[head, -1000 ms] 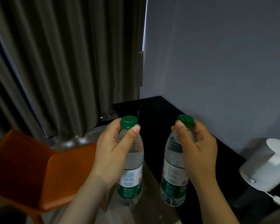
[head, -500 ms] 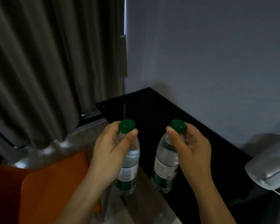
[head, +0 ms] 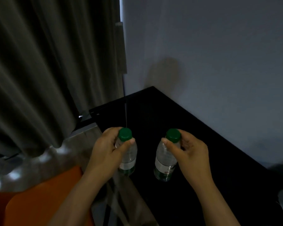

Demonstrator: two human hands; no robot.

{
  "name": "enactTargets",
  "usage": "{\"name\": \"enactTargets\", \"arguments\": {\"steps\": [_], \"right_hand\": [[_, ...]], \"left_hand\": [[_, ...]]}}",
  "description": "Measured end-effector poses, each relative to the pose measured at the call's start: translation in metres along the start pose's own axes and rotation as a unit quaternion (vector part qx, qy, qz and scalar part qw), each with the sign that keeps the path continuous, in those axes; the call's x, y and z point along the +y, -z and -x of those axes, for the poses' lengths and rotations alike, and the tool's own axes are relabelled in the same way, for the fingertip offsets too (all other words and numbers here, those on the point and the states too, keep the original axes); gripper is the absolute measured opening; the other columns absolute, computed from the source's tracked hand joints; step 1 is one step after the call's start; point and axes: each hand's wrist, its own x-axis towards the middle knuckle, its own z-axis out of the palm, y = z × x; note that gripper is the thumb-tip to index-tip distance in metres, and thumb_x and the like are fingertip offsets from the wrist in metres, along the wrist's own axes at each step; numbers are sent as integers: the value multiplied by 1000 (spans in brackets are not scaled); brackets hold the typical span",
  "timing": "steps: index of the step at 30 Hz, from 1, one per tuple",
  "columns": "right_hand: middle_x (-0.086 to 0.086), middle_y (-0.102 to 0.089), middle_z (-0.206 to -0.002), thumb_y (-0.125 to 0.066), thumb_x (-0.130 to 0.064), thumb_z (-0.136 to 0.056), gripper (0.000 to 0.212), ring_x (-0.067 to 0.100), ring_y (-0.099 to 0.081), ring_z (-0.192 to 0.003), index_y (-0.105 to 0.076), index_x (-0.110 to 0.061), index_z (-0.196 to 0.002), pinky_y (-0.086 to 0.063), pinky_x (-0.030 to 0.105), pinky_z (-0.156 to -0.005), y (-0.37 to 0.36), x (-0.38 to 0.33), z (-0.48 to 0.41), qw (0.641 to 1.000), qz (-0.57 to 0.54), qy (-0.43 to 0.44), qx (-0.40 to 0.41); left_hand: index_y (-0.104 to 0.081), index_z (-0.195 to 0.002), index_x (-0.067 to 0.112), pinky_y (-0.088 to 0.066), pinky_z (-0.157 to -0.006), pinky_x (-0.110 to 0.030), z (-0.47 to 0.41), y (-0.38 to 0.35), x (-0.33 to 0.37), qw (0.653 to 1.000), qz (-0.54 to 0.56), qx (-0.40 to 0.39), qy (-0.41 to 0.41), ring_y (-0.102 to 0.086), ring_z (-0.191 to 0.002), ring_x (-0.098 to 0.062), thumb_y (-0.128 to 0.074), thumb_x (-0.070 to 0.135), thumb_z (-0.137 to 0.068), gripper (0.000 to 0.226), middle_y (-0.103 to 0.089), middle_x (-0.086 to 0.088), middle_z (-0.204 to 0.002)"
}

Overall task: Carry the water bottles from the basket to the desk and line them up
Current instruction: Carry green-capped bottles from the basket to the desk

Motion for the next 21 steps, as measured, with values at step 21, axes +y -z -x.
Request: {"name": "enactTargets", "arguments": {"steps": [21], "right_hand": [[0,-69,-83,-71,-25,-81,6,14,-67,-77,-69,-25,-87,-55,33,-68,-31,121,-135,987,84,-131,-35]], "left_hand": [[-66,-95,11,-36,-66,-2,-205,-68,-136,993,-29,-97,56,-55,-82,-7,-69,13,-84,12,-61,-4,-93]]}}
